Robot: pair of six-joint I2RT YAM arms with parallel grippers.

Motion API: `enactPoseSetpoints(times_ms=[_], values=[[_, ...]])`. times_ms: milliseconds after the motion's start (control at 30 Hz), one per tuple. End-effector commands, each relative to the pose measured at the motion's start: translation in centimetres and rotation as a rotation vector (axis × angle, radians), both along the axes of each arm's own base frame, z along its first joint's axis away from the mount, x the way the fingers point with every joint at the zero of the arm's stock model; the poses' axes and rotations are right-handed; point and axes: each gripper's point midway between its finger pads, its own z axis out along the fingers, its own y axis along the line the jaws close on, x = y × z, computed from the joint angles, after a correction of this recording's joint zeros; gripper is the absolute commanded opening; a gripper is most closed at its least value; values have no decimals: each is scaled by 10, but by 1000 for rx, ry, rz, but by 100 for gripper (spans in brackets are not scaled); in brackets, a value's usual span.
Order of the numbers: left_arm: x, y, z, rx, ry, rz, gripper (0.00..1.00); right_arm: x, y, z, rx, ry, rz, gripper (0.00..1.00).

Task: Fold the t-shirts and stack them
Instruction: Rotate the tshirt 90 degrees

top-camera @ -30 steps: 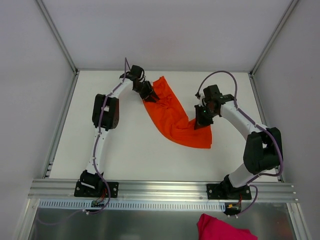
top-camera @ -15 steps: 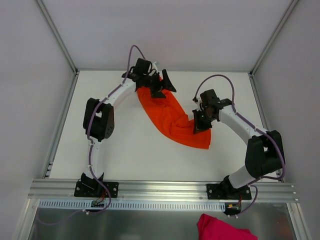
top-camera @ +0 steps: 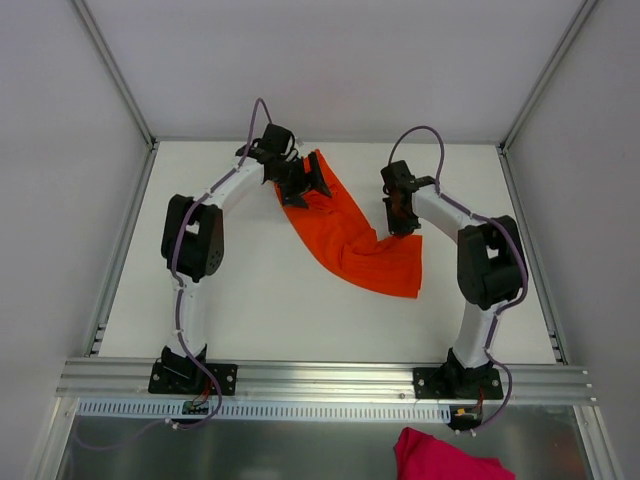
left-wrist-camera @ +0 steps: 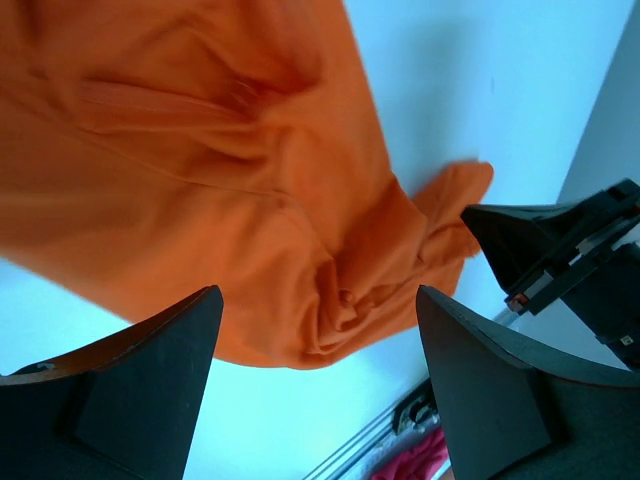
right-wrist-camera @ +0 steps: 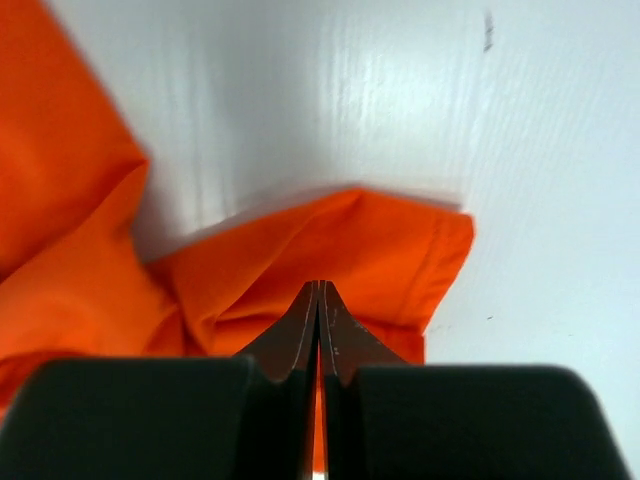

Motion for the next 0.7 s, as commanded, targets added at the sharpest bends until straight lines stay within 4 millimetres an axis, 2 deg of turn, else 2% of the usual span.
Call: enactPoseSetpoints(times_ms=[0, 133, 200, 233, 333, 400, 433, 467, 500, 600, 667], values=[[13, 26, 4, 62, -17, 34, 79, 15, -20, 14, -144, -53, -30, 1], [23, 56, 33, 55, -60, 92, 79, -2, -28, -2, -185, 15, -30, 1], [26, 64, 46, 51, -88, 111, 79, -10, -26, -6, -178, 34, -22, 1], [26, 68, 60, 46, -114, 122, 79, -18, -26, -12, -181, 59, -15, 1], [29, 86, 82, 46, -152, 172, 80, -31, -19, -17, -163, 86, 14, 1], [31, 101, 89, 41, -152, 215, 80, -46, -12, -23, -144, 126, 40, 1], [32, 105, 103, 16, -178, 237, 80, -50, -11, -25, -140, 137, 50, 1], [30, 110, 103, 8, -172, 248, 80, -61, -12, -31, -143, 163, 58, 1], [31, 117, 108, -1, -178, 268, 80, -66, -8, -29, -136, 157, 71, 1], [26, 127, 132, -15, -223, 291, 80, -83, -1, -32, -106, 177, 90, 1], [25, 132, 138, -16, -233, 301, 80, -91, 5, -33, -89, 186, 110, 1]])
